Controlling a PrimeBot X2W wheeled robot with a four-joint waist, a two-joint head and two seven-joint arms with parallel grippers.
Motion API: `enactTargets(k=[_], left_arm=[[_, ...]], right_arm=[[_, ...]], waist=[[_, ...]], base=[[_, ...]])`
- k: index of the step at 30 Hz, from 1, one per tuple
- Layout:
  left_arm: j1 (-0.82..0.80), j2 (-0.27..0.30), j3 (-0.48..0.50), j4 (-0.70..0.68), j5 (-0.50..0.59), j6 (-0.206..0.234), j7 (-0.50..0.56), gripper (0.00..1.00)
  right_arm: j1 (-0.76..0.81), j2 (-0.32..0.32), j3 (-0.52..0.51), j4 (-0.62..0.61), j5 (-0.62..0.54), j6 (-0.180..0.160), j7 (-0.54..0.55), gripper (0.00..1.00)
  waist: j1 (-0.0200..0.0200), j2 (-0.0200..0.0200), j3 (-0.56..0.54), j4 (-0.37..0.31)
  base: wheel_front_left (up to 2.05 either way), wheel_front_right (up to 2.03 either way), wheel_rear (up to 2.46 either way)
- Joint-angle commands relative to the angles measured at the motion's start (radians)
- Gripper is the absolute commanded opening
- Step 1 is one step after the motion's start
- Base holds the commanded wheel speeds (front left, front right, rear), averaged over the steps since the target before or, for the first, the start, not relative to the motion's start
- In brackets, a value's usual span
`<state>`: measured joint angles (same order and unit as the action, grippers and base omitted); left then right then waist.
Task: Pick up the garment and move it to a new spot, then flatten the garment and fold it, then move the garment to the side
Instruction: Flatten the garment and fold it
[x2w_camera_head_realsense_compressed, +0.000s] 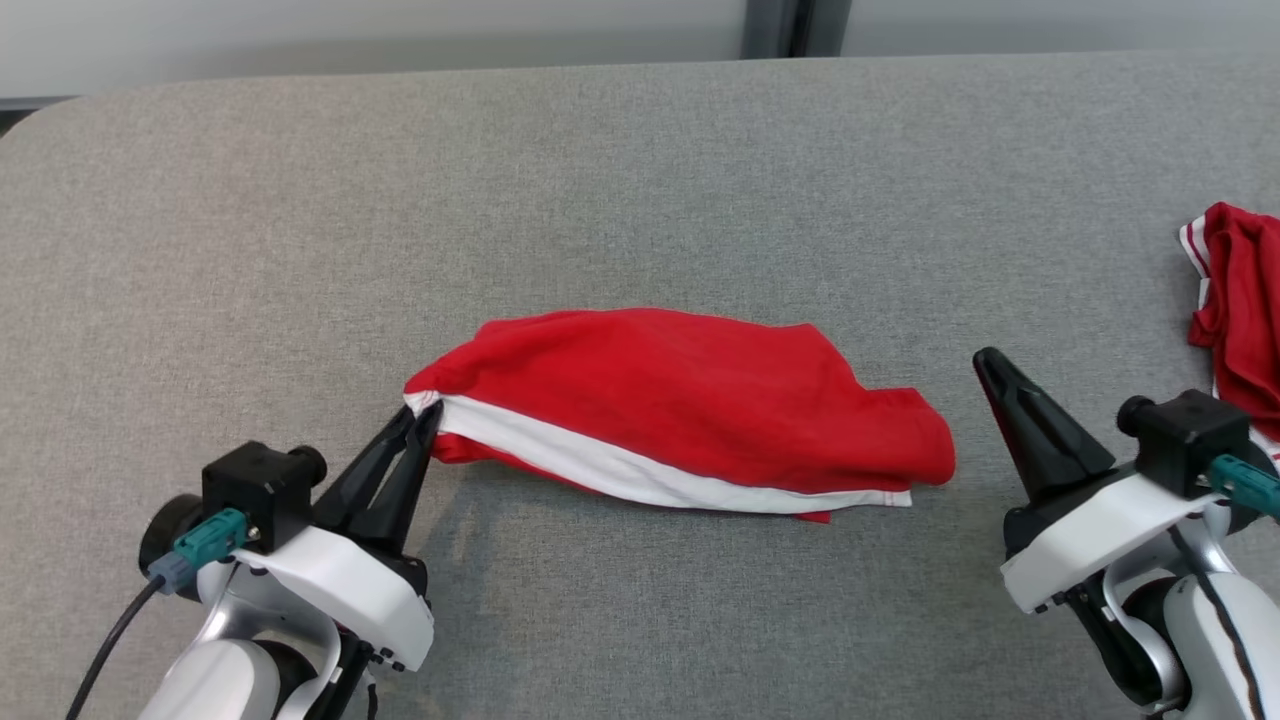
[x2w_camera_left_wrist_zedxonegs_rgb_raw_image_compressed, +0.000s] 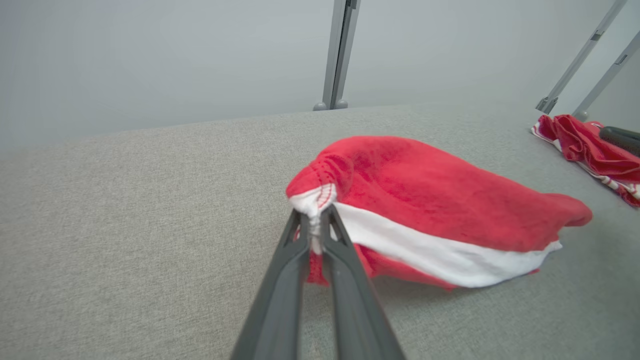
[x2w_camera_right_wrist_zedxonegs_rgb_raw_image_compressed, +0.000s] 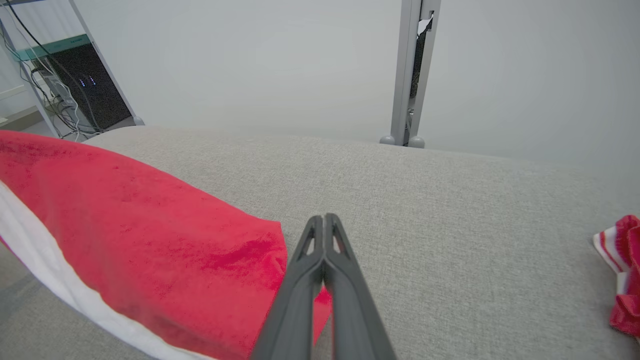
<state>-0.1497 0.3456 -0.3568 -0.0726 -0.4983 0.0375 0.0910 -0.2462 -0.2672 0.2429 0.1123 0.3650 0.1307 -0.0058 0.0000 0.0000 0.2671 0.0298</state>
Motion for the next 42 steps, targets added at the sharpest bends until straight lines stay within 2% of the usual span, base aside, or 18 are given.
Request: enactTargets(k=[1, 10, 18, 19, 20, 30, 42], left_arm=[[-0.018, 0.011, 0.007, -0.016, 0.006, 0.008, 0.005, 0.00], [0.006, 0.030, 0.008, -0.060, -0.006, 0.026, 0.048, 0.00], [0.023, 0.026, 0.003, -0.043, -0.017, 0.031, 0.046, 0.00], [0.025, 0.024, 0.001, -0.040, -0.020, 0.030, 0.046, 0.00], [0.025, 0.023, -0.001, -0.037, -0.021, 0.029, 0.045, 0.00], [0.072, -0.003, -0.010, 0.020, -0.049, 0.036, 0.023, 0.00], [0.139, -0.010, -0.013, 0.053, -0.078, 0.052, 0.017, 0.00]], right_arm=[[0.014, -0.005, -0.011, -0.024, -0.004, 0.000, 0.006, 0.00], [0.059, 0.038, -0.099, -0.195, -0.036, 0.000, 0.046, 0.00], [0.090, 0.076, -0.133, -0.245, -0.040, 0.000, 0.054, 0.00], [0.089, 0.085, -0.138, -0.248, -0.035, 0.000, 0.042, 0.20], [0.089, 0.095, -0.143, -0.251, -0.029, 0.000, 0.029, 1.00], [0.204, 0.157, -0.185, -0.247, -0.063, 0.000, -0.068, 1.00], [0.361, 0.188, -0.195, -0.260, -0.085, 0.000, -0.041, 1.00]], waist=[[0.0000, 0.0000, -0.007, -0.005], [0.0000, 0.0000, -0.032, -0.024], [0.0000, 0.0000, -0.037, -0.029], [0.0000, 0.0000, -0.037, -0.030], [0.0000, 0.0000, -0.037, -0.030], [0.0000, 0.0000, -0.075, -0.036], [0.0000, 0.0000, -0.118, -0.041]], base=[[0.00, 0.00, 0.00], [0.00, 0.00, 0.00], [0.00, 0.00, 0.00], [0.00, 0.00, 0.00], [0.00, 0.00, 0.00], [0.00, 0.00, 0.00], [0.00, 0.00, 0.00]])
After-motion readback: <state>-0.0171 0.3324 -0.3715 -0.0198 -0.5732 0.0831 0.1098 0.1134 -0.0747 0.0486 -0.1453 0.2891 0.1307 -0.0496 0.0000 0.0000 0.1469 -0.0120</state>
